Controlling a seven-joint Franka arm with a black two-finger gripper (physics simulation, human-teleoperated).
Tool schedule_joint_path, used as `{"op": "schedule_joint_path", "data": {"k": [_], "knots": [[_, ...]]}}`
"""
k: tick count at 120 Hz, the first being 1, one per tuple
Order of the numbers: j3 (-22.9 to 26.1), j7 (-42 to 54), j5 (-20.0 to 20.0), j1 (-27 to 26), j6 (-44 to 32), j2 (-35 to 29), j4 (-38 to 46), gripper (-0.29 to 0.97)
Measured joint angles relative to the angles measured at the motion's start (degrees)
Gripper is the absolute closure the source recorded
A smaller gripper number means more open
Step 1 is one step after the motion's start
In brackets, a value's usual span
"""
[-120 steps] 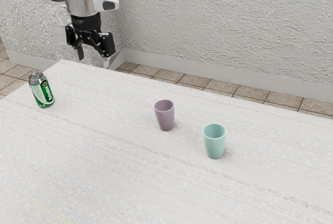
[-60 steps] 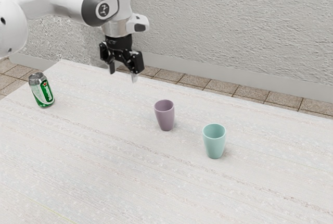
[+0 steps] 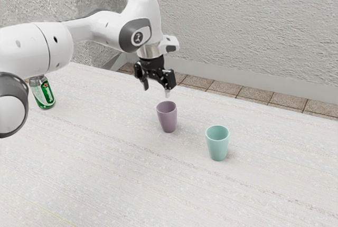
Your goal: Place the left cup onto the right cup
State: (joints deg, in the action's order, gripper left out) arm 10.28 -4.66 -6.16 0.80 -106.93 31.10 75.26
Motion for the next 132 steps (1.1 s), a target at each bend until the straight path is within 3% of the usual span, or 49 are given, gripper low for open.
{"op": "schedule_joint_path", "data": {"k": [63,108,132], "knots": [[1.22,0.31,-1.84,-1.3,-8.33,11.37,-6.78,0.0],[1.22,0.76,-2.02,-1.24,-11.27,14.88,-7.09,0.0],[0.98,0.96,-2.0,-1.17,-11.98,16.13,-6.69,0.16]]}}
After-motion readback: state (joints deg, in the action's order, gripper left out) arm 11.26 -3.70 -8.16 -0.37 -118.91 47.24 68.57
